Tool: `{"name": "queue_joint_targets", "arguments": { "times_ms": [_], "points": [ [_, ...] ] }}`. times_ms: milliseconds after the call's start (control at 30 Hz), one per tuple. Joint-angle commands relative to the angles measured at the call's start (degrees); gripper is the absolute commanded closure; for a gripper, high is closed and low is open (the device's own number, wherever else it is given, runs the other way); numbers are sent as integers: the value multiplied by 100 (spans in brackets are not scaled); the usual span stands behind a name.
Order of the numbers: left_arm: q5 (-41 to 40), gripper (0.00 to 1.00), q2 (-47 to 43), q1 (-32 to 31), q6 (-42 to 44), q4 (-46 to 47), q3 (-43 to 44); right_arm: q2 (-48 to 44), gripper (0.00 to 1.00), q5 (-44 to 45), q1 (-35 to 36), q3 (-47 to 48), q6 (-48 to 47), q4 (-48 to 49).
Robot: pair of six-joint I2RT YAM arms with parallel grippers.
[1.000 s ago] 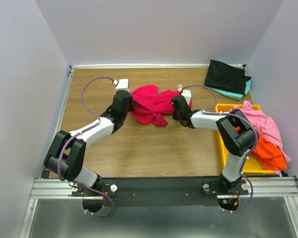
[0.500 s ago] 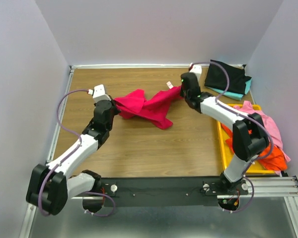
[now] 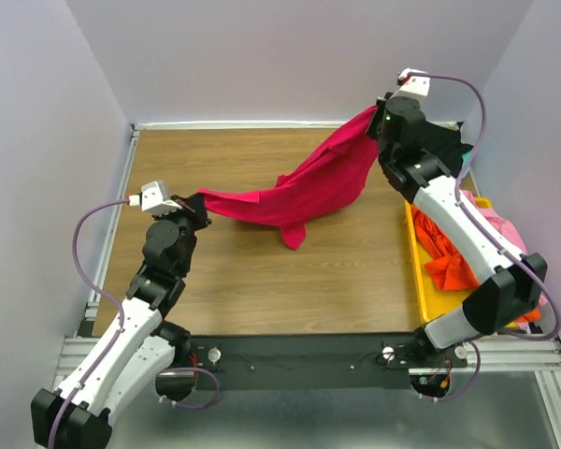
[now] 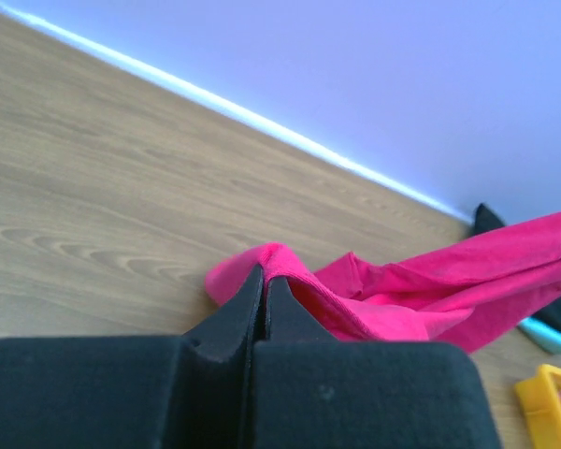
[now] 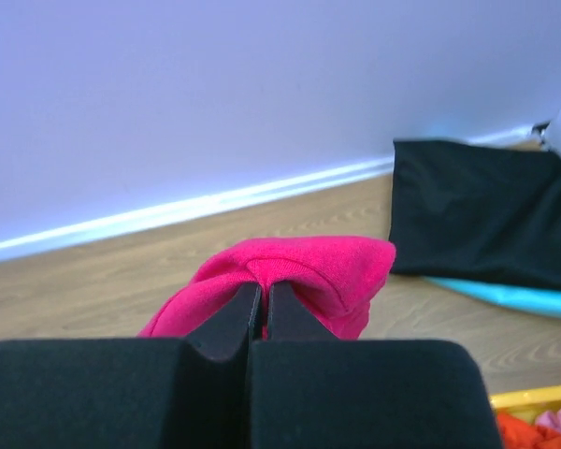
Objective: Fold and stack the t-shirts
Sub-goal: Flatten the tshirt out
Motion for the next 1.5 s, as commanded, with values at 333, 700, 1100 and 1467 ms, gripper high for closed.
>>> {"name": "queue_joint_targets", "arguments": {
  "times_ms": [333,700,1100,1467],
  "points": [
    [469,100,542,33,-238,523,-468,1228,100,-668,-157,2191,-526,-61],
    [717,13,1089,24,-177,367,-829,2725,0,-1944,-166,1975,282,-421],
    [215,23,3490,-879,622,1149,303,749,0,-2146,-157,-1689,1126,157],
    [-425,36,5448,-1356,755,728,1781,-484,0,-1935,-157,-3169,1382,475]
  ]
}}
